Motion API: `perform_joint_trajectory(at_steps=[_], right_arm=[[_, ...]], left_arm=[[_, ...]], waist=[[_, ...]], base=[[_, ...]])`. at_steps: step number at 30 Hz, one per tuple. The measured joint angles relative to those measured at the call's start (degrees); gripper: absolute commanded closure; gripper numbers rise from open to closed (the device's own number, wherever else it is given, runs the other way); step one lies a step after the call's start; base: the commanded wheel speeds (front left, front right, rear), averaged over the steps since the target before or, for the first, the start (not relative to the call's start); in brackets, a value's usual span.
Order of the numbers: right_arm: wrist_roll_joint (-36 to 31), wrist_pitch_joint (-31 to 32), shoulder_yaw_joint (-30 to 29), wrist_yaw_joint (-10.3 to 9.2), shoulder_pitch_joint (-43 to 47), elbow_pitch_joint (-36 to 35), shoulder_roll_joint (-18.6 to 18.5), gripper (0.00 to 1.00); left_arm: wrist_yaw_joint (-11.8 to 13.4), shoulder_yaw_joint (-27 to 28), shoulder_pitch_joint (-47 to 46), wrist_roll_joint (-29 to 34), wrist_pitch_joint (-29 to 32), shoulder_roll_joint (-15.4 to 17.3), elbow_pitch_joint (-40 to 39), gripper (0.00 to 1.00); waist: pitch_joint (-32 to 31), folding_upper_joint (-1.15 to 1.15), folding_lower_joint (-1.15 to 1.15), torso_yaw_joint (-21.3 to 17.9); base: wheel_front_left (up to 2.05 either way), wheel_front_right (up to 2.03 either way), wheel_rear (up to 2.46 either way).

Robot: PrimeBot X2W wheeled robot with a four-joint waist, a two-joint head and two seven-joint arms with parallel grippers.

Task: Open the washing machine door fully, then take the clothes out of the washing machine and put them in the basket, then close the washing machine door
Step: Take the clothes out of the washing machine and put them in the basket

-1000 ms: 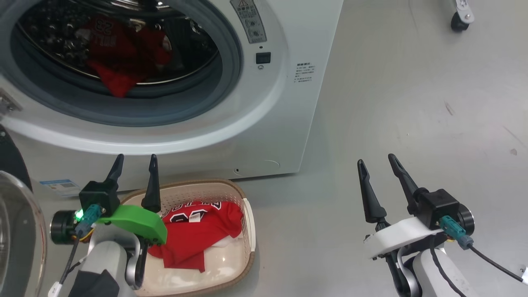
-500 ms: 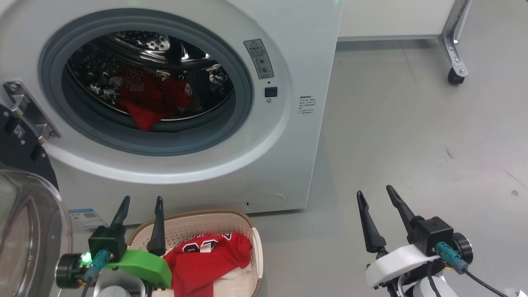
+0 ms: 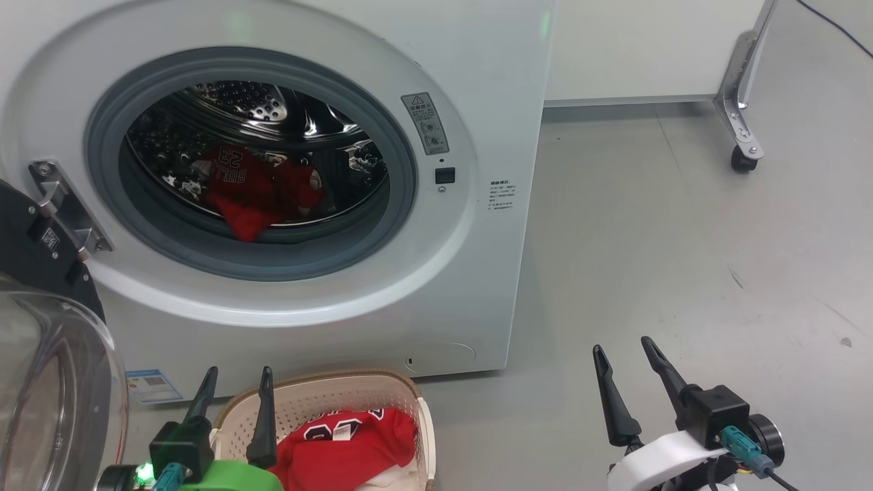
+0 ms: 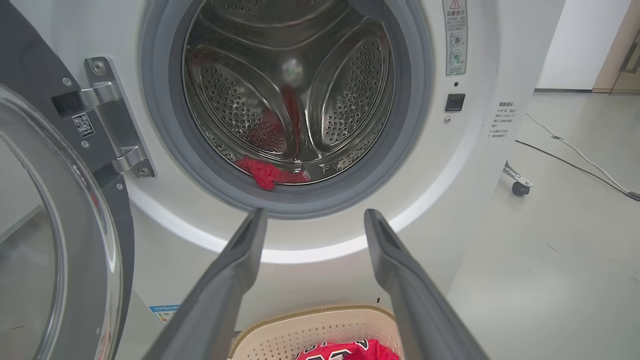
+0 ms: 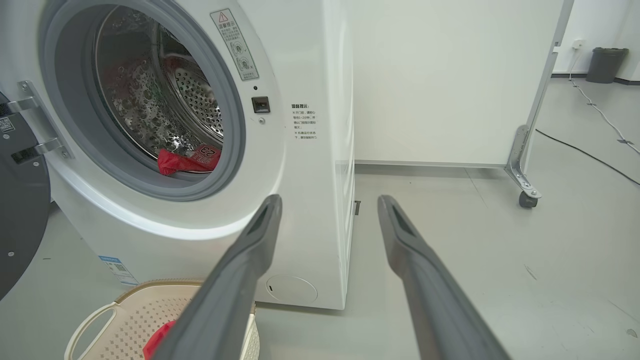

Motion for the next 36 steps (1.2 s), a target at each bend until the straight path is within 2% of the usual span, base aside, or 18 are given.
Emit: perform_joint_trajectory(at_steps=[28, 36], right_arm=[[-1.26, 0.00, -0.37, 0.24, 1.04, -1.14, 0.16, 0.00], [-1.99, 0.00, -0.57, 0.24, 1.03, -3.18, 0.21, 0.00]], left_arm=[[1.45, -0.58, 6.15, 0.23, 3.66, 0.12, -10.25, 0.00], [1.49, -1.53, 6.32, 0.48, 5.75, 0.14, -12.44, 0.00]], waist=[[0.20, 0.00, 0.00, -0.03], [2.43, 0.00, 0.00, 0.20]], base=[[0.00, 0.00, 0.00], [0.00, 0.00, 0.00]])
